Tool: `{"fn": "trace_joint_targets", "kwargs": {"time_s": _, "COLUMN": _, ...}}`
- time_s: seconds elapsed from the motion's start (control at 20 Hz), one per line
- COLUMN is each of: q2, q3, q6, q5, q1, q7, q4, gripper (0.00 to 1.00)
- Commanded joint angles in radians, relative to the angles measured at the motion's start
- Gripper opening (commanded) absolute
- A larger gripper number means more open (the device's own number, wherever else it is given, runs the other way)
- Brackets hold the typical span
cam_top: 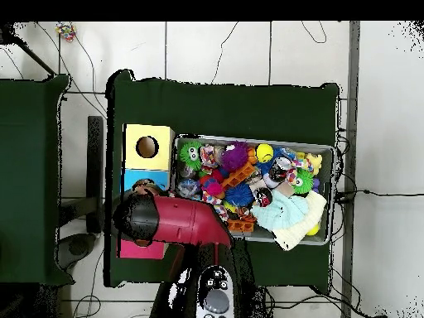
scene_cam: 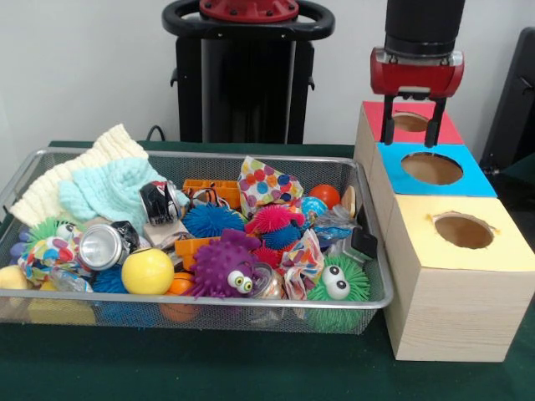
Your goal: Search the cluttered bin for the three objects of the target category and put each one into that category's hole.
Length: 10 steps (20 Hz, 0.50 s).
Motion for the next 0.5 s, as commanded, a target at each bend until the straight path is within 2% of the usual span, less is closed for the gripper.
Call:
{"fn": "trace_joint_targets", "kwargs": {"time_s": 0.05, "q2": -0.061, "q3": 0.025, "q6": 0.163, "q5": -0.028, "q1": 0.010, "q7": 0.106, "q4": -0.034, "gripper": 1.00}}
{"fn": "trace_joint_targets", "kwargs": {"time_s": 0.35, "q2": -0.098, "q3": 0.035, "q6": 0.274, "q5": -0.030, "q1": -0.003, "q7": 0.088, "q4": -0.088, "gripper": 1.00}}
{"fn": "trace_joint_targets", "kwargs": {"time_s": 0.5, "q2": -0.076, "q3": 0.028, "q6": 0.291, "q5": -0.041, "q1": 0.012, "q7": 0.106, "q4": -0.120, "gripper": 1.00}}
